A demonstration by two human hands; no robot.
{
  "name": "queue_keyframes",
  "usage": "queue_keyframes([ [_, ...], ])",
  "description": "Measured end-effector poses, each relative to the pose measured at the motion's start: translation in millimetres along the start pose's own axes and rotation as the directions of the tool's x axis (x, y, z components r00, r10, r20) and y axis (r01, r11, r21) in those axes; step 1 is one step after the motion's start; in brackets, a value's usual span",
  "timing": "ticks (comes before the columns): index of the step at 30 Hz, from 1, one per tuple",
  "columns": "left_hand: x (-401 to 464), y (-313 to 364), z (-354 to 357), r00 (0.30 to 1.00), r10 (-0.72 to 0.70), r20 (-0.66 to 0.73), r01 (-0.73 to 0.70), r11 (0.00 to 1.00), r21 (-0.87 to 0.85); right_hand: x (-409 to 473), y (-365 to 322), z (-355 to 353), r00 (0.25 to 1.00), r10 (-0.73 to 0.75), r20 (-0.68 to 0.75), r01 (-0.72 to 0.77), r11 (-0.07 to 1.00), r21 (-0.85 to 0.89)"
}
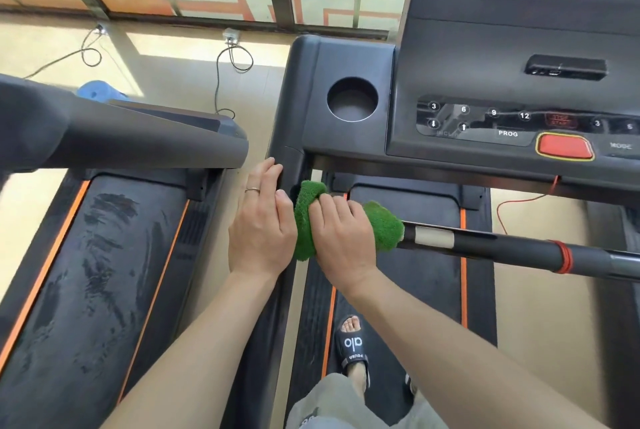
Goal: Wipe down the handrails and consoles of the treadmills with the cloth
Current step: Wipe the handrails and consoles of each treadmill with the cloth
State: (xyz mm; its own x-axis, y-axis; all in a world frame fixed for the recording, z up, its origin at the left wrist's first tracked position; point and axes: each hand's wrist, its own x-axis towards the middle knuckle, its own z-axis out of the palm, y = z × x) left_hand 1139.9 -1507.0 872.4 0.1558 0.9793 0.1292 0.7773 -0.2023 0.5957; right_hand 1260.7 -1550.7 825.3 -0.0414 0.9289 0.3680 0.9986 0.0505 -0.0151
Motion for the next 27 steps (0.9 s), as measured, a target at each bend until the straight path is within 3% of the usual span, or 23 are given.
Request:
queue_keyframes([
  [2, 0.8, 0.9, 0.1, 1.000, -0.001, 0.002, 0.001, 1.000, -0.003, 4.6, -2.1, -5.1, 0.997, 0.061, 0.050, -0.061, 0.998, 0.001],
  [4, 1.3, 0.7, -0.1, 1.000, -0.005, 0.004, 0.005, 1.000, 0.002, 21.9, 3.5, -14.1, 0.951, 0.075, 0.299, -0.096, 0.994, 0.058],
  [5, 1.2, 1.0, -0.1, 1.000, -0.008, 0.005, 0.008, 1.000, 0.006, 32.4, 10.2, -19.4, 0.883, 0.038, 0.468, -0.109, 0.986, 0.125],
  [8, 0.4, 1.2, -0.8, 1.000, -0.002, 0.009, 0.002, 1.000, 0.017, 68.1, 32.9, -28.4, 0.550, -0.071, 0.832, -0.244, 0.939, 0.242],
  [10, 1.2, 0.8, 0.0, 1.000, 0.001, 0.002, -0.001, 1.000, 0.024, 88.5, 45.3, -27.0, 0.219, -0.134, 0.966, -0.464, 0.857, 0.224],
  [12, 0.8, 1.1, 1.3, 1.000, 0.005, 0.002, -0.005, 0.999, 0.034, 99.1, 54.8, -25.4, -0.104, -0.235, 0.966, -0.671, 0.734, 0.106],
  [13, 0.6, 0.7, 1.8, 1.000, 0.008, 0.001, -0.008, 0.999, 0.041, 100.7, 57.2, -24.5, -0.189, -0.279, 0.941, -0.711, 0.700, 0.065],
  [14, 1.5, 0.5, 2.1, 1.000, 0.011, 0.001, -0.011, 0.999, 0.050, 101.8, 58.8, -24.7, -0.205, -0.295, 0.933, -0.719, 0.692, 0.061],
  [15, 2.3, 0.0, 1.8, 1.000, 0.012, -0.001, -0.011, 0.998, 0.056, 100.8, 57.6, -24.0, -0.156, -0.285, 0.946, -0.711, 0.697, 0.093],
  [17, 2.7, 1.3, 2.3, 1.000, 0.013, 0.003, -0.013, 0.998, 0.064, 86.8, 53.1, -23.1, 0.095, -0.203, 0.975, -0.601, 0.769, 0.219],
  [19, 2.6, 2.1, 2.1, 1.000, 0.009, 0.004, -0.010, 0.997, 0.080, 60.9, 43.9, -23.3, 0.473, -0.054, 0.879, -0.385, 0.885, 0.261],
  [20, 3.2, 2.2, 1.6, 1.000, 0.005, 0.000, -0.005, 0.996, 0.085, 45.0, 37.1, -21.2, 0.677, 0.022, 0.736, -0.274, 0.935, 0.224],
  [21, 2.7, 3.0, 1.5, 1.000, 0.001, -0.004, 0.000, 0.996, 0.086, 28.6, 31.3, -19.4, 0.823, 0.058, 0.566, -0.181, 0.970, 0.163],
  [23, 1.6, 4.1, 1.2, 1.000, -0.004, -0.005, 0.005, 0.996, 0.092, 5.5, 26.8, -15.4, 0.948, 0.014, 0.317, -0.051, 0.993, 0.108],
  [27, -1.4, 5.5, -1.2, 0.999, -0.028, -0.022, 0.030, 0.995, 0.097, -34.6, 94.6, -26.9, 0.977, -0.053, 0.205, 0.058, 0.998, -0.020],
])
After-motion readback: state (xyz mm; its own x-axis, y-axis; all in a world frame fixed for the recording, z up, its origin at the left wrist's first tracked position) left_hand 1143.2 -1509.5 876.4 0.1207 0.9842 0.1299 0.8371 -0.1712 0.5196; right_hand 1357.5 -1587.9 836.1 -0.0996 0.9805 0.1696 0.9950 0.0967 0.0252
